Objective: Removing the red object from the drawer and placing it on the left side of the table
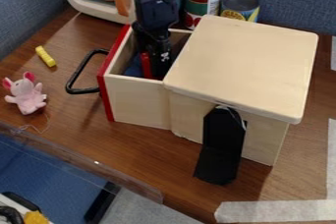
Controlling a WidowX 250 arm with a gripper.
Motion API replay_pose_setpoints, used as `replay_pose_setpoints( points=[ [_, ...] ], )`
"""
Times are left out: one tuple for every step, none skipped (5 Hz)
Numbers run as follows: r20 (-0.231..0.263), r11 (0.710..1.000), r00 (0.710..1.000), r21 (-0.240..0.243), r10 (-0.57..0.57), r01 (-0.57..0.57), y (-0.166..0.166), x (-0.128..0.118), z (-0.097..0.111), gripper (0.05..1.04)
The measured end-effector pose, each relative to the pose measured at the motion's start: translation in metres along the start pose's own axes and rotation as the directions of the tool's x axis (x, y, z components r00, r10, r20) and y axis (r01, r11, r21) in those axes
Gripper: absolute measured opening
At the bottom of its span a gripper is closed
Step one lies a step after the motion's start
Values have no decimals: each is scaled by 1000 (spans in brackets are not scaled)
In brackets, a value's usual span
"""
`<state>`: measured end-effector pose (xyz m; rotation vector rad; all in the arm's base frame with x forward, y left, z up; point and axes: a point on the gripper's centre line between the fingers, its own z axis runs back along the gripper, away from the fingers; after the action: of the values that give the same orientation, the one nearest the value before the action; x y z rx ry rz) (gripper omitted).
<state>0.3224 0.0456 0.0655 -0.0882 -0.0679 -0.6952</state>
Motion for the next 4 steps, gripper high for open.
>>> replay_pose_setpoints(
  points=[
    [15, 1000, 1000, 3, -11, 11, -4, -1, 2, 854],
    [77, 999, 997, 40, -24, 21, -13, -7, 27, 854],
    [142, 998, 989, 49, -32, 25, -17, -14, 50, 854],
    [175, 996, 984, 95, -17, 0, -14, -25, 71, 854]
  ],
)
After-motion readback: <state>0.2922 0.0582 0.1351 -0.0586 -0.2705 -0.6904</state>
